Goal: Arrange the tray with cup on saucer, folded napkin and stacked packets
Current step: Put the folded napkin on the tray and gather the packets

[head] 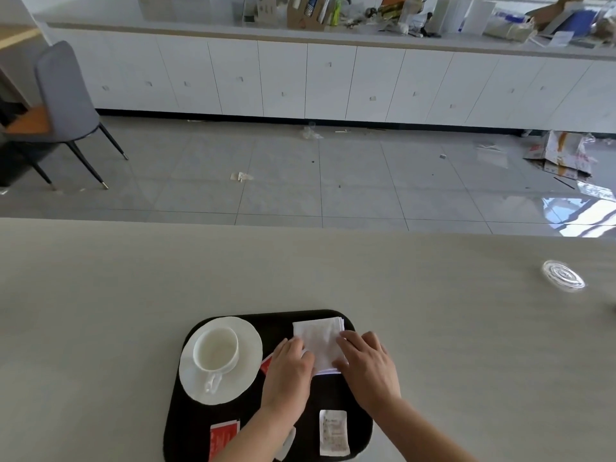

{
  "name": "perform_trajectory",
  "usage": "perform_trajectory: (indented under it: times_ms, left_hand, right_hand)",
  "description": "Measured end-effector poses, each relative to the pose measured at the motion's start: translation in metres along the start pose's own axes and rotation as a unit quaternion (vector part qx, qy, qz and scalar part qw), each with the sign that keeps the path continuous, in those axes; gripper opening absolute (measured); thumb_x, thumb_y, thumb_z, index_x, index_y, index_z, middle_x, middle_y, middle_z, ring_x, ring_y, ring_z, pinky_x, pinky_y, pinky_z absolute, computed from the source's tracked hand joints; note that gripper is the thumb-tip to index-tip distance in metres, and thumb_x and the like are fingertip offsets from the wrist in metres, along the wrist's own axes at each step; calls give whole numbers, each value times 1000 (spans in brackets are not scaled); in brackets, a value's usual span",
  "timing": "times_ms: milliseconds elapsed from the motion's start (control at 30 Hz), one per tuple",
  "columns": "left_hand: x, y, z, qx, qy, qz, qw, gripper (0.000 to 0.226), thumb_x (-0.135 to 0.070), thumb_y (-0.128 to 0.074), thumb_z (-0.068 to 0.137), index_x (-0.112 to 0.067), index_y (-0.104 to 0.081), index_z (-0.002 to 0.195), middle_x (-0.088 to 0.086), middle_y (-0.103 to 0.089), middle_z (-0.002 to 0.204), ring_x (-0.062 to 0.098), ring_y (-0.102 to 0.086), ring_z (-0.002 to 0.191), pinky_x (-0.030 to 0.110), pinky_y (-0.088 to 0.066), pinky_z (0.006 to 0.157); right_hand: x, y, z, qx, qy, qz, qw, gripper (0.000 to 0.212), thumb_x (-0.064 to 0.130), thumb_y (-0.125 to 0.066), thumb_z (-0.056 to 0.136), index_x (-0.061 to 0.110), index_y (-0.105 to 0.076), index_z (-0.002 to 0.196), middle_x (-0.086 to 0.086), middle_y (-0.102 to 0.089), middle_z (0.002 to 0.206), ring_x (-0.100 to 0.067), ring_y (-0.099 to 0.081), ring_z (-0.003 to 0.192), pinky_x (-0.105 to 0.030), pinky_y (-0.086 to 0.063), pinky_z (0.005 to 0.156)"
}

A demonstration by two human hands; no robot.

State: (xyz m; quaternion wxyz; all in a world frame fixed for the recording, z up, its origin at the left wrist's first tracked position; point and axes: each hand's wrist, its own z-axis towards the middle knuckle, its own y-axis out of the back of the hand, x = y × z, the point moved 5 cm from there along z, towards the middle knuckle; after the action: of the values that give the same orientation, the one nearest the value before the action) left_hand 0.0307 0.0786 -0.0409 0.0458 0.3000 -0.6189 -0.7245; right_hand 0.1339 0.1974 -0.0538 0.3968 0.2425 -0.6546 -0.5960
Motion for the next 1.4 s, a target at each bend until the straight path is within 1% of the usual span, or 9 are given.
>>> perform_trajectory:
  times_ms: [267, 367, 467, 633, 767, 867, 1000, 1167, 1400]
  left_hand:
    - [-2, -2, 1, 12, -10, 16, 1000, 5, -18, -61, 90, -17, -61, 85, -2, -53, 94, 14, -56, 93, 39, -34, 114]
    - [-3, 14, -10, -2, -10, -36, 999, 12, -25, -60, 90, -18, -64, 99, -5, -56, 104, 12, -55, 100, 27, -46, 99]
    - [13, 32, -41, -21, 10, -81, 996, 12, -16, -64, 86, -18, -66, 98, -7, -59, 100, 9, -59, 95, 22, -52, 82]
    - [62, 52, -103, -34, 61, -67, 995, 23, -3, -78, 70, -16, -71, 88, -6, -62, 85, 10, -61, 74, 27, -55, 66]
    - [90, 54, -134, -32, 95, -22, 995, 21, -10, -83, 65, -20, -71, 79, -7, -60, 77, 17, -57, 70, 32, -50, 59]
    - [80, 46, -139, -6, 53, -9, 999, 21, -24, -83, 67, -24, -72, 85, -9, -62, 82, 18, -58, 76, 34, -50, 62]
    - [44, 28, -129, 48, 4, 34, 998, 19, -34, -76, 71, -26, -70, 88, -7, -62, 81, 16, -57, 73, 33, -50, 64]
    - [21, 10, -111, 55, 37, -9, 998, 22, -21, -60, 91, -24, -61, 113, -2, -54, 109, 14, -51, 97, 25, -48, 80]
    - [-8, -4, -92, 36, 25, -78, 996, 22, -19, -65, 88, -20, -67, 110, -7, -56, 113, 7, -51, 102, 17, -47, 83]
  right_hand:
    - [0, 3, 1, 23, 8, 9, 1000, 37, 42, -60, 88, 28, -61, 122, 16, -57, 131, -21, -51, 100, -32, -50, 83]
    - [0, 8, -5, 31, -6, 47, 998, 44, 47, -58, 89, 27, -57, 129, 16, -51, 139, -19, -47, 113, -32, -48, 90]
    - [3, 17, -24, -5, -27, 78, 997, 41, 39, -60, 87, 29, -58, 126, 17, -50, 138, -14, -45, 119, -30, -50, 89]
    - [33, 23, -65, -67, 26, 91, 993, 22, 17, -78, 79, 22, -70, 98, 10, -64, 101, -16, -59, 89, -26, -53, 65]
    - [55, 10, -86, 11, 2, 65, 998, 16, 28, -80, 75, 26, -69, 86, 10, -59, 86, -16, -58, 77, -26, -49, 58]
    - [55, 0, -98, 84, -55, 28, 995, 18, 42, -66, 84, 27, -67, 94, 10, -56, 95, -15, -56, 88, -26, -49, 67]
    - [56, -5, -105, 110, -55, 33, 992, 29, 46, -66, 81, 29, -64, 104, 9, -55, 105, -17, -55, 91, -27, -49, 77]
    - [50, -7, -94, 124, -34, 61, 990, 33, 21, -69, 79, 27, -62, 111, 5, -52, 112, -20, -54, 91, -28, -49, 76]
    - [31, -5, -82, 101, -5, 114, 988, 40, -3, -57, 74, 19, -65, 106, 3, -55, 108, -23, -60, 87, -28, -48, 66]
